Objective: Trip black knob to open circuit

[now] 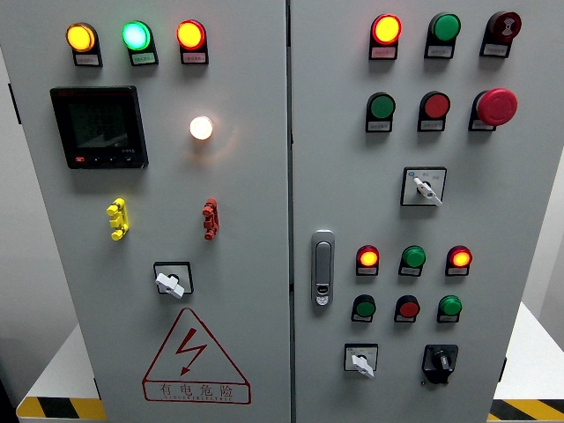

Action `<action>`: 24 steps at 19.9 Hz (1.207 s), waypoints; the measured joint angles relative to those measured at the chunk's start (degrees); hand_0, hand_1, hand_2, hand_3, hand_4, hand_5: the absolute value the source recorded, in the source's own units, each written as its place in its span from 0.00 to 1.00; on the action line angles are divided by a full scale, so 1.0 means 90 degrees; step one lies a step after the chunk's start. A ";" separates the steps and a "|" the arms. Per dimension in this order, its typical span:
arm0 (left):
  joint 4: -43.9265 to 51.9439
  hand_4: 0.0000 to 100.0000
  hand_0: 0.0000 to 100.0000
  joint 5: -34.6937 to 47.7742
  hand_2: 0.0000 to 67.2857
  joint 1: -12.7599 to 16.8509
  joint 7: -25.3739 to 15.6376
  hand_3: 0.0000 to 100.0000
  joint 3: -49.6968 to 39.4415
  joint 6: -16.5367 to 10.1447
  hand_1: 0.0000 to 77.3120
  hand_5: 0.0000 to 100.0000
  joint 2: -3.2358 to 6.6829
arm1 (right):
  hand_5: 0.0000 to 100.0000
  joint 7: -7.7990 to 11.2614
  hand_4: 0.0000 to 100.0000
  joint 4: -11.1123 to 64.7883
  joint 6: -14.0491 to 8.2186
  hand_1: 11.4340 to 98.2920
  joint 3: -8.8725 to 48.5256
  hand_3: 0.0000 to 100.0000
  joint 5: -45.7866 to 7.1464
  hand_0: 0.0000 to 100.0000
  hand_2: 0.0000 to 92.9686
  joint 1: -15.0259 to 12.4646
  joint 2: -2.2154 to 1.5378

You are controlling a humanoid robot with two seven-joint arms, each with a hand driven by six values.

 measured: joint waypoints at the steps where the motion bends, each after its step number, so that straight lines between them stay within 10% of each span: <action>1: 0.0000 0.10 0.00 0.0000 0.29 0.0000 0.0000 0.26 0.0000 0.0000 0.00 0.09 0.0000 | 0.13 0.0000 0.01 -0.0005 0.0001 0.22 0.0001 0.06 0.0000 0.00 0.02 0.0000 0.0000; 11: 0.0000 0.10 0.00 0.0000 0.29 0.0002 0.0000 0.26 0.0000 0.0000 0.00 0.09 0.0000 | 0.13 0.0008 0.01 -0.0076 0.0064 0.22 0.0670 0.07 -0.0389 0.00 0.02 0.0134 -0.0002; 21: 0.0000 0.10 0.00 0.0000 0.29 -0.0002 0.0000 0.26 0.0000 0.0000 0.00 0.09 0.0000 | 0.13 -0.0336 0.01 -0.0383 0.0847 0.23 0.5261 0.07 -0.5072 0.00 0.02 0.0350 0.0001; 24: 0.0000 0.10 0.00 0.0000 0.29 0.0000 0.0000 0.26 0.0000 0.0000 0.00 0.09 0.0000 | 0.13 -0.0374 0.01 -0.0345 0.1073 0.23 0.5859 0.07 -0.5621 0.00 0.02 0.0445 -0.0007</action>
